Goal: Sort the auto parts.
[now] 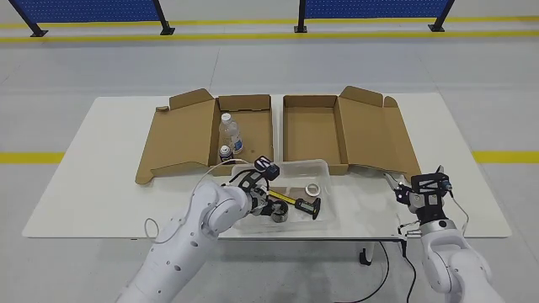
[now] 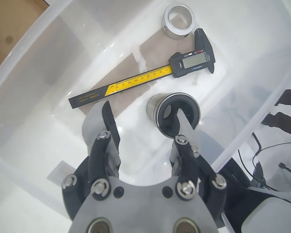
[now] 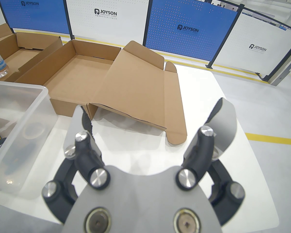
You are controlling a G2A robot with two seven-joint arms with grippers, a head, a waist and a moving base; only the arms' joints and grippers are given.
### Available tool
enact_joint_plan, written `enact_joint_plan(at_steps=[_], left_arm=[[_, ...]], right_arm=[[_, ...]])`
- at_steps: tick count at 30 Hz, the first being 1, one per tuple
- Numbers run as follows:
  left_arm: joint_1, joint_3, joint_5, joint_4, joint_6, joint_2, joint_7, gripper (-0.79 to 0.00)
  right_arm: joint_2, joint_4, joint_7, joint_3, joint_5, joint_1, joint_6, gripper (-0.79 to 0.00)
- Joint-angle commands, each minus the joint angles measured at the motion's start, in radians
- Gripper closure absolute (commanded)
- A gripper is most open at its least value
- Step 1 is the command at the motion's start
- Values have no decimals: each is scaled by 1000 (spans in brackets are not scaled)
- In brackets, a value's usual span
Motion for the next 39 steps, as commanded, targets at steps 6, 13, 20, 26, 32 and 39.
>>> enact_joint_plan(at_steps=[6, 13, 20, 26, 32, 39], left_arm=[[-24, 22, -18, 27, -12, -2, -15, -391], [-53, 49, -37, 70, -21, -7, -22, -360], [-75, 68, -55, 106, -23, -11, -18, -354], [-84, 81, -61, 125, -24, -13, -12, -299], [-91, 93, -59, 137, -23, -13, -17, -234], [-96, 98, -64, 132, -16, -13, -8, 0]], right_arm=[[0, 0, 0, 0, 0, 0, 0, -785], [0, 0, 0, 0, 0, 0, 0, -785], [0, 0, 0, 0, 0, 0, 0, -785], [0, 0, 0, 0, 0, 0, 0, -785], [0, 0, 0, 0, 0, 0, 0, -785], [0, 0, 0, 0, 0, 0, 0, -785]])
